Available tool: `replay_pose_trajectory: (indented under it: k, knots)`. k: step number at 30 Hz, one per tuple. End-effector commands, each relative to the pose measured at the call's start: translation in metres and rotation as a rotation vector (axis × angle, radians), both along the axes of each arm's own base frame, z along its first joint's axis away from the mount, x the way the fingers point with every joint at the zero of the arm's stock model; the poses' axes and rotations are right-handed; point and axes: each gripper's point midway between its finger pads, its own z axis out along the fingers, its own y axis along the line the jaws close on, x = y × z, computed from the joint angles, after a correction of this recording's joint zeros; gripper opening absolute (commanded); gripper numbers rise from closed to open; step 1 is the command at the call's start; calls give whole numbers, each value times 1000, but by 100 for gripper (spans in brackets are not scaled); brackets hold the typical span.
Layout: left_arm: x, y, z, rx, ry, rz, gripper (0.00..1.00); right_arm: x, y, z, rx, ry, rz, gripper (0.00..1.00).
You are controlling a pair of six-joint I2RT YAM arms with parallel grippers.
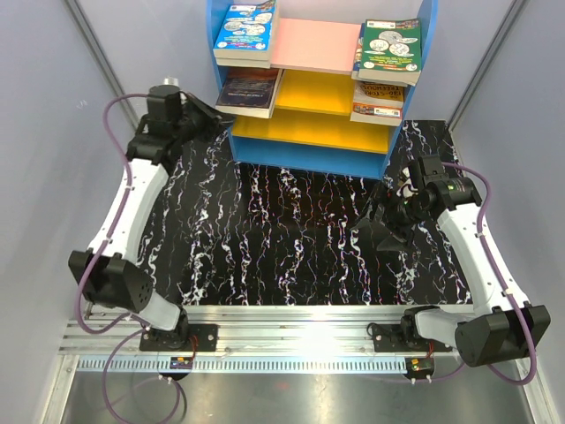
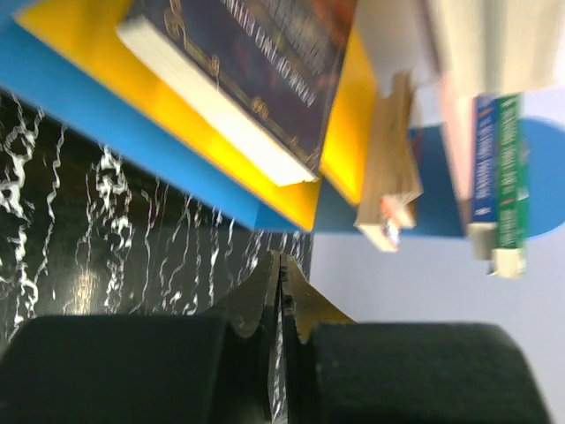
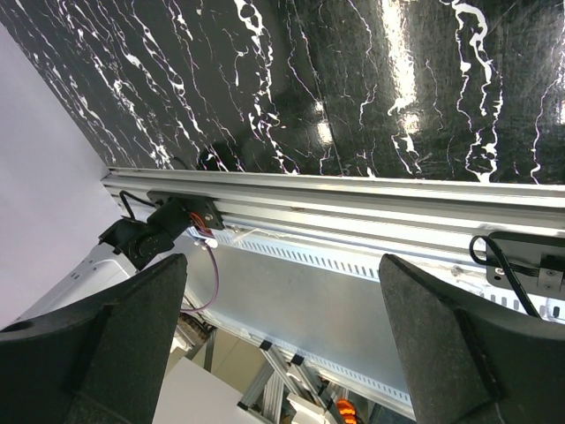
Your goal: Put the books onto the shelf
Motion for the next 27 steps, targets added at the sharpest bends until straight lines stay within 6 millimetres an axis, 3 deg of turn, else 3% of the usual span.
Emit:
replay_pose_trajectory:
  k: [1,7,9,11,12,13,17,21,27]
  knots:
    - [13,-21,-12,24,-3,-46,5,2,0,4,8,-34,9,97]
    - [36,-29,-22,21,25,-25,3,1,-5,7,-24,-42,3,97]
    - [43,-30,-14,19,9,-22,3,1,-6,7,-31,-41,4,97]
    - [53,-32,-21,24,20,-16,2,2,-8,7,-40,-41,0,97]
    - [57,-32,-12,18,2,-12,2,3,-8,6,-44,-41,2,97]
    - [64,-33,-19,20,16,-7,2,4,-8,7,-44,-42,-2,97]
    - [83,-37,-16,14,14,-3,2,8,-9,4,-54,-36,-5,97]
    - [102,-43,-28,15,40,-9,2,14,-10,3,-65,-33,-10,97]
    - [117,-44,-30,-4,29,-10,2,21,-11,0,-72,-21,-13,97]
